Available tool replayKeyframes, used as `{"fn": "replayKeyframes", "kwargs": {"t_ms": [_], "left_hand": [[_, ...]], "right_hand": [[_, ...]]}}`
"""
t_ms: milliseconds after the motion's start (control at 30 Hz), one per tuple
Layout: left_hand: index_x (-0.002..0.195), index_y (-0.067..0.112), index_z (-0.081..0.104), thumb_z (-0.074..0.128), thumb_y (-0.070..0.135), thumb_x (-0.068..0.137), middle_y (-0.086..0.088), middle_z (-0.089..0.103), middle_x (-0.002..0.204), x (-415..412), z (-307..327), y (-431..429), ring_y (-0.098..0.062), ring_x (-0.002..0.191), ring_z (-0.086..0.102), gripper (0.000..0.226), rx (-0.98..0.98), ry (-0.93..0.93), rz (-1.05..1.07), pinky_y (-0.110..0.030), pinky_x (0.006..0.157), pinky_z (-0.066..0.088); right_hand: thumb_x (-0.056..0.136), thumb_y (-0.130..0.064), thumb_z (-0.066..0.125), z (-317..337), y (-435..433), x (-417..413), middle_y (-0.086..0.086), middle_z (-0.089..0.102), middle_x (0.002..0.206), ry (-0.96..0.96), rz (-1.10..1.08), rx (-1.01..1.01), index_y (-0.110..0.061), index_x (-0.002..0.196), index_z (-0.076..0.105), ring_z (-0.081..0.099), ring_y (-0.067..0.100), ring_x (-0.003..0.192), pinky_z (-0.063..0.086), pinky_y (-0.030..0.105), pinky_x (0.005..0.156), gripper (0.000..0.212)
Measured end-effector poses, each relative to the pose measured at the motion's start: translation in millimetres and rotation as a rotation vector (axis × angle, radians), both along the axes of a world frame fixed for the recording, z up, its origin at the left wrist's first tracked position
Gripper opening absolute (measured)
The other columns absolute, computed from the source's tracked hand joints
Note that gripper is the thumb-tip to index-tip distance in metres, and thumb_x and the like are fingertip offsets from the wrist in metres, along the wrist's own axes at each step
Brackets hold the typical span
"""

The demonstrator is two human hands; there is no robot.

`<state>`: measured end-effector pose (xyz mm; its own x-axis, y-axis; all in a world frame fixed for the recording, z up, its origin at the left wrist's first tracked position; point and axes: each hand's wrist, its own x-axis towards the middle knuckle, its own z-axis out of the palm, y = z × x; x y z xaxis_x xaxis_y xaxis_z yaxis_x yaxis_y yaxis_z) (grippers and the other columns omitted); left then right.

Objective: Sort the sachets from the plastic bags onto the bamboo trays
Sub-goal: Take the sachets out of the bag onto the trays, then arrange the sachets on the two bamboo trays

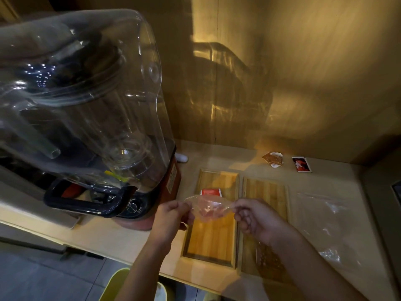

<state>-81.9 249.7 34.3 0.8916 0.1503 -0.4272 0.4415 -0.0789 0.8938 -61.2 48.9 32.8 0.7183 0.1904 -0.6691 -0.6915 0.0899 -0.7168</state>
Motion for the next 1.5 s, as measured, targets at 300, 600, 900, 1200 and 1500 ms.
{"fn": "replayKeyframes", "kwargs": {"t_ms": [300,600,900,1200,1500], "left_hand": [[0.054,0.004,0.059,0.058,0.013,0.087,-0.003,0.054,0.038,6.7,29.4,-1.2,-0.012,0.035,0.044,0.035,-0.115,-0.039,0.045,-0.023,0.039,0.035],[0.055,0.002,0.063,0.057,0.023,0.089,-0.006,0.054,0.041,19.4,38.2,-6.9,-0.014,0.038,0.047,0.040,-0.083,-0.091,-0.015,-0.023,0.042,0.038],[0.068,0.009,0.063,0.057,0.021,0.090,-0.002,0.060,0.059,45.6,47.6,-47.8,-0.006,0.049,0.056,0.026,0.003,-0.206,-0.240,-0.015,0.046,0.046],[0.067,0.017,0.060,0.064,0.001,0.081,0.000,0.057,0.064,64.7,17.3,-140.6,-0.019,0.064,0.058,0.021,0.095,-0.303,-0.532,-0.032,0.063,0.049],[0.087,0.015,0.065,0.051,0.019,0.086,-0.007,0.071,0.096,40.4,-49.3,-222.2,-0.023,0.092,0.065,0.014,0.570,-0.324,-0.924,-0.031,0.076,0.049]], "right_hand": [[0.086,-0.014,0.049,15.5,-0.6,7.6,-0.003,0.044,0.034,0.090,-0.070,0.233,-0.013,0.055,0.047,0.029,0.006,0.023,0.021,0.013,0.026,0.031],[0.083,-0.015,0.051,27.3,-10.3,11.2,-0.001,0.042,0.033,0.060,-0.098,0.270,-0.012,0.054,0.046,0.026,0.006,0.021,0.020,0.009,0.026,0.029],[0.084,-0.013,0.057,44.0,-58.2,5.3,0.002,0.056,0.044,-0.129,-0.205,0.059,-0.010,0.060,0.061,0.046,0.010,0.034,0.034,0.018,0.037,0.025],[0.083,-0.006,0.061,33.1,-138.0,-21.8,0.006,0.058,0.054,-0.288,-0.453,-0.318,-0.006,0.067,0.058,0.049,0.012,0.043,0.037,0.020,0.040,0.016],[0.083,0.004,0.057,-33.2,-186.8,-73.4,0.011,0.048,0.054,-0.206,-0.671,-0.603,-0.005,0.063,0.053,0.040,0.018,0.048,0.028,0.024,0.048,0.023]]}}
